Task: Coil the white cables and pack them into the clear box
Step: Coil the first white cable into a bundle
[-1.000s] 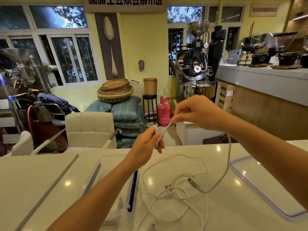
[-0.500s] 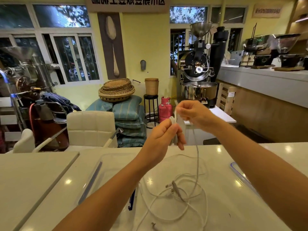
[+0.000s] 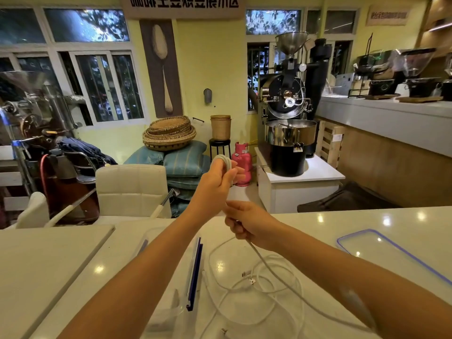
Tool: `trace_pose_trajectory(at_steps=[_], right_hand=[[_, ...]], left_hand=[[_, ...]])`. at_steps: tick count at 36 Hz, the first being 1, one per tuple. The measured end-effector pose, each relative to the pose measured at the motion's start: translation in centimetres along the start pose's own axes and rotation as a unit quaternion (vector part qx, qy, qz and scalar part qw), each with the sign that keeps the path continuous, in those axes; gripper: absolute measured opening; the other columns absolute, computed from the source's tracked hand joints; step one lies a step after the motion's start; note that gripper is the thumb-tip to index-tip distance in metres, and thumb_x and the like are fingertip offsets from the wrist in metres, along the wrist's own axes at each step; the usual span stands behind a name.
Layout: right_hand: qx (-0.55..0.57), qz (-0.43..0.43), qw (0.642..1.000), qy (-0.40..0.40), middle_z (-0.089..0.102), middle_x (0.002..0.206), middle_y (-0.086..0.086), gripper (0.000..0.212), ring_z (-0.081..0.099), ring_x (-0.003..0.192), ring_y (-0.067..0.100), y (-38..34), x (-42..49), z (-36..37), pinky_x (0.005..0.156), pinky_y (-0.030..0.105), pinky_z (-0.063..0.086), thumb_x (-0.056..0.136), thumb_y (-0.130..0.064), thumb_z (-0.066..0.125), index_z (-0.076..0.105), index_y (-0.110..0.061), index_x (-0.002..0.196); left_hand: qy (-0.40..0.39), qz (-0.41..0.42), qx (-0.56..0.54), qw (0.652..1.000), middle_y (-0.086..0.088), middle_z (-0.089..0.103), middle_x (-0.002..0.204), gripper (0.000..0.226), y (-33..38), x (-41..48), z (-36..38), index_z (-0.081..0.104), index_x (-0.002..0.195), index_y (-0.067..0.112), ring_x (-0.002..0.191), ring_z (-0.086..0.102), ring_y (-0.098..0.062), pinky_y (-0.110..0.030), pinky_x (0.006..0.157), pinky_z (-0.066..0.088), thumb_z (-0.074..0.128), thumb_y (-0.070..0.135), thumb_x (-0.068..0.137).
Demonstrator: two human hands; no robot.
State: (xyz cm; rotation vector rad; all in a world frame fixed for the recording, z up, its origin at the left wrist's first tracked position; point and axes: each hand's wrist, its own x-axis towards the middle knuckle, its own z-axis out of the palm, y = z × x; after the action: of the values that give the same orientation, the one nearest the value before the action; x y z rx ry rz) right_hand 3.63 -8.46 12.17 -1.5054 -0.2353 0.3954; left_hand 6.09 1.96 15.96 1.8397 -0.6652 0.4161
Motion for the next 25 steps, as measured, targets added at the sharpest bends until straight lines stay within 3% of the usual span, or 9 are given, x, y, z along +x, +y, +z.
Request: trace_pose_trajectory(at_steps=[3,6,10,13,16,18,20,22,25], right_hand=[[-0.025,0.023,0.999,-0.025,0.044,0.061,-0.001,0.021,0.032,0.041,0.002,-0.3,-0.8,0.1,0.041,0.014,0.025,0.098,-0.016,0.037,0.057,-0.018,0.106],[-0.063,0.032,0.997,-0.033,0.055,0.067,0.0,0.033,0.039,0.04,0.002,-0.5,-1.7,0.3,0.043,0.014,0.032,0.098,-0.012,0.037,0.044,-0.008,0.13],[-0.063,0.036,0.996,-0.053,0.064,0.074,0.006,0.051,0.05,0.042,0.005,-1.0,-3.0,0.6,0.045,0.016,0.044,0.095,-0.007,0.042,0.024,-0.02,0.141],[-0.027,0.021,0.998,-0.052,0.061,0.067,0.009,0.032,0.051,0.041,0.007,-2.2,-3.6,0.1,0.041,0.017,0.044,0.092,0.0,0.044,0.04,-0.015,0.121],[-0.005,-0.004,0.998,-0.056,0.059,0.055,0.004,0.013,0.051,0.038,0.007,-3.7,-3.9,-0.7,0.038,0.015,0.044,0.09,0.002,0.046,0.055,-0.008,0.089],[0.022,-0.031,0.997,-0.065,0.061,0.051,0.002,0.015,0.053,0.038,0.007,-4.7,-3.8,-1.4,0.038,0.014,0.046,0.086,0.0,0.049,0.059,-0.005,0.076],[0.074,-0.065,0.993,-0.068,0.063,0.05,0.003,0.018,0.056,0.038,0.008,-5.6,-3.7,-2.1,0.038,0.014,0.047,0.084,-0.006,0.05,0.062,-0.003,0.071],[0.139,-0.092,0.984,-0.066,0.064,0.049,0.005,0.037,0.057,0.038,0.01,-6.4,-3.2,-2.9,0.038,0.014,0.048,0.089,-0.009,0.038,0.066,0.0,0.066],[0.222,-0.125,0.965,-0.054,0.064,0.049,0.007,0.052,0.059,0.039,0.012,-7.2,-2.4,-3.8,0.04,0.015,0.05,0.088,-0.008,0.027,0.07,-0.004,0.06]], left_hand=[[0.01,0.012,0.048,0.999,-0.009,0.06,0.103,0.01,-0.5,0.1,-0.1,0.044,0.1,0.004,0.087,0.061,-0.001,-0.009,0.077,0.049,0.036,0.008,0.097],[0.015,0.024,0.113,0.993,-0.016,0.061,0.114,0.021,-0.9,0.3,-0.3,0.046,0.106,-0.006,0.098,0.059,-0.012,-0.016,0.081,0.044,0.035,0.009,0.097],[0.001,0.01,0.172,0.985,-0.019,0.058,0.119,0.023,-2.1,0.3,-0.6,0.045,0.107,-0.008,0.113,0.057,-0.026,-0.02,0.08,0.041,0.033,0.011,0.098],[-0.026,-0.015,0.196,0.98,-0.028,0.056,0.112,0.021,-3.3,-0.1,-1.0,0.045,0.101,-0.002,0.102,0.057,-0.034,-0.041,0.081,0.042,0.033,0.015,0.098],[-0.021,-0.055,0.178,0.982,-0.027,0.058,0.105,0.02,-4.1,-0.8,-1.3,0.046,0.094,0.004,0.092,0.055,-0.032,-0.042,0.078,0.041,0.032,0.018,0.098],[-0.018,-0.06,0.147,0.987,-0.014,0.06,0.086,0.024,-4.3,-1.2,-1.1,0.044,0.081,0.01,0.081,0.055,-0.023,-0.03,0.073,0.042,0.031,0.018,0.099],[-0.02,-0.064,0.104,0.992,0.003,0.049,0.069,0.029,-3.6,-1.8,-0.7,0.039,0.072,0.017,0.061,0.05,0.0,-0.013,0.058,0.037,0.029,0.019,0.099],[-0.03,-0.075,0.032,0.996,0.004,0.051,0.07,0.033,-3.3,-2.2,0.0,0.046,0.078,0.009,0.06,0.055,0.006,-0.012,0.061,0.042,0.028,0.029,0.098],[-0.037,-0.083,-0.063,0.994,0.001,0.062,0.08,0.045,-2.6,-2.8,0.9,0.053,0.091,0.007,0.073,0.063,-0.002,-0.022,0.077,0.05,0.028,0.044,0.093]])
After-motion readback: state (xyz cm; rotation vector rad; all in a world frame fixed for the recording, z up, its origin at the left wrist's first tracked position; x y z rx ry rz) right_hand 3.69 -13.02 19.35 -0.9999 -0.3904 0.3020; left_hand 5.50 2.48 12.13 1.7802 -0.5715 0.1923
